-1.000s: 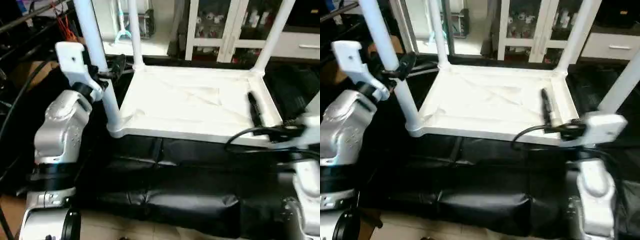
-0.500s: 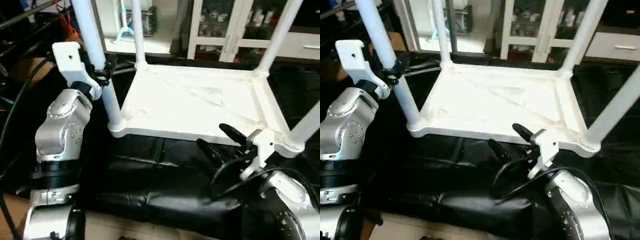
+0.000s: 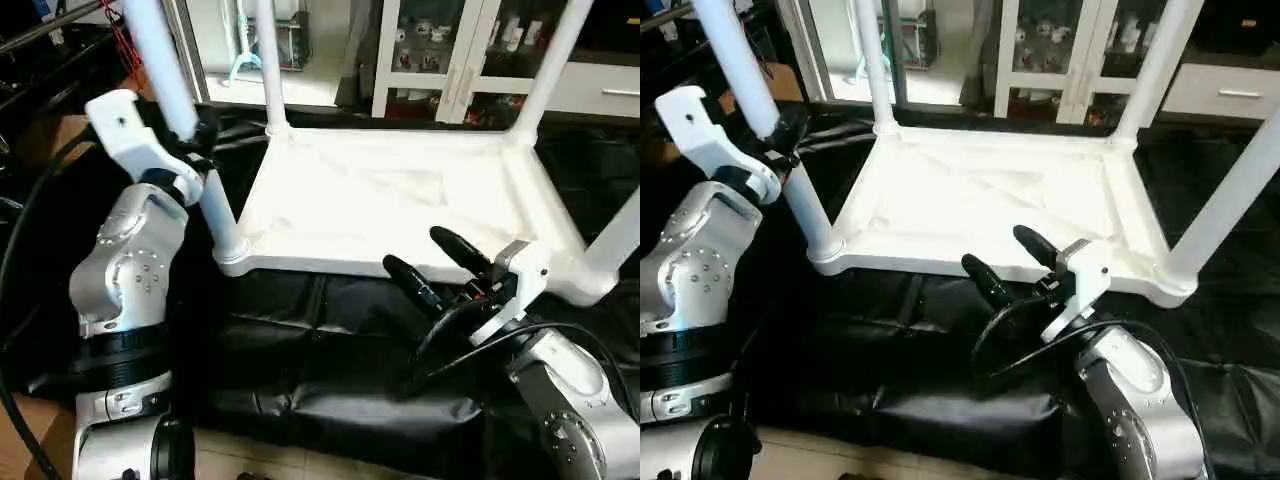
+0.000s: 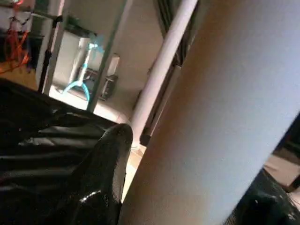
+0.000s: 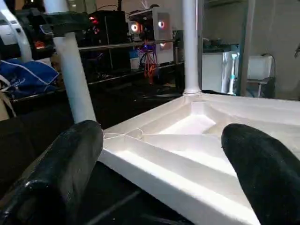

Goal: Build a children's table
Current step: Flip table

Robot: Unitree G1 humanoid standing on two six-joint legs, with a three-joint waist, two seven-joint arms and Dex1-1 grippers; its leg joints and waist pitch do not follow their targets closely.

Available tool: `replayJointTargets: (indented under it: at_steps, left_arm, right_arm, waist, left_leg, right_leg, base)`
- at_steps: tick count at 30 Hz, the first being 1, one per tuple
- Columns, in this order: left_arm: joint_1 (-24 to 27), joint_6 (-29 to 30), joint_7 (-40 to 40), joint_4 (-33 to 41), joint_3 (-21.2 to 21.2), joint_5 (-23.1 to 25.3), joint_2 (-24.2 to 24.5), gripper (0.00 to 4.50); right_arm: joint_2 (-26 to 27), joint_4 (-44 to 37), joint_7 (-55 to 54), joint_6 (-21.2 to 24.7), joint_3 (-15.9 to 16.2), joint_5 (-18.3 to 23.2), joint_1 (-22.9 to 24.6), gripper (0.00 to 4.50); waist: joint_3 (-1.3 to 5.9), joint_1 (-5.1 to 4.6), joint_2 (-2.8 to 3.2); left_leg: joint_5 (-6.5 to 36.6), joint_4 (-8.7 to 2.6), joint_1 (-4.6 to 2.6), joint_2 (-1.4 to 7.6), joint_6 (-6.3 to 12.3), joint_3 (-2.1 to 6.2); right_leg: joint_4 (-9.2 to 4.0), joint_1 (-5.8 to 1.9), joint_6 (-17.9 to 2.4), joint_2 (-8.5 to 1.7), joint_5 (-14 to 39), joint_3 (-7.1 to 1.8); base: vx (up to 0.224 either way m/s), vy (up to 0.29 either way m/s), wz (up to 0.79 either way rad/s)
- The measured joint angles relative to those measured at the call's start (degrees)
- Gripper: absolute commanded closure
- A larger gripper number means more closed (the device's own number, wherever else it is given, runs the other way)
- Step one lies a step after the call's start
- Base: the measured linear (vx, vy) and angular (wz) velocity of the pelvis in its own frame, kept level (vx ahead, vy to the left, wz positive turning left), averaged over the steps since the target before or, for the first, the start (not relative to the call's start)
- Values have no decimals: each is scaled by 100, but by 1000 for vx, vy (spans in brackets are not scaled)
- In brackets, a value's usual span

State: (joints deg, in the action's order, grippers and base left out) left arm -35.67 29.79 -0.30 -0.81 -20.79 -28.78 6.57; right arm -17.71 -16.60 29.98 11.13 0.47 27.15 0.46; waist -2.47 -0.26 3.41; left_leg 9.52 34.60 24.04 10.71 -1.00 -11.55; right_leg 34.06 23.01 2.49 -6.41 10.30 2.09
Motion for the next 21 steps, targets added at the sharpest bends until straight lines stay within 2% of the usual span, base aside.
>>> replayJointTargets:
  at_steps: [5, 10, 17, 21]
  left_arm:
    - [-66, 92, 366, -16, -538, -577, -294, 223]
    - [-76, 182, 595, -57, -947, -1111, -545, 223]
    - [-38, 375, 708, -37, -1062, -1507, -776, 224]
    - [100, 447, 889, -51, -1311, -1950, -1057, 225]
  right_arm:
    - [0, 0, -29, 18, -10, 1, -1, 0]
    - [4, 0, -30, 29, -10, -2, -1, 0]
    - [9, 0, -32, 30, -10, -6, -20, 0]
    - [9, 0, -36, 29, -13, -10, -64, 0]
  waist:
    - [1, 56, 1]
    - [-16, 82, -25]
    - [-20, 198, -35]
    - [-16, 230, -29]
  left_leg:
    - [0, 0, 1, 0, 0, -1]
    - [-1, 1, 3, -1, -1, -1]
    - [-1, 1, 3, -6, -1, -1]
    - [-1, 1, 3, -7, -1, -1]
  right_leg:
    - [1, 0, 0, -1, 0, 1]
    - [0, -2, 1, -1, 0, 1]
    - [0, -4, 3, -3, 2, -5]
    - [1, -5, 20, -4, 12, -5]
  base:
    - [0, 0, 0]
    - [0, 0, 0]
    - [0, 0, 0]
    - [0, 0, 0]
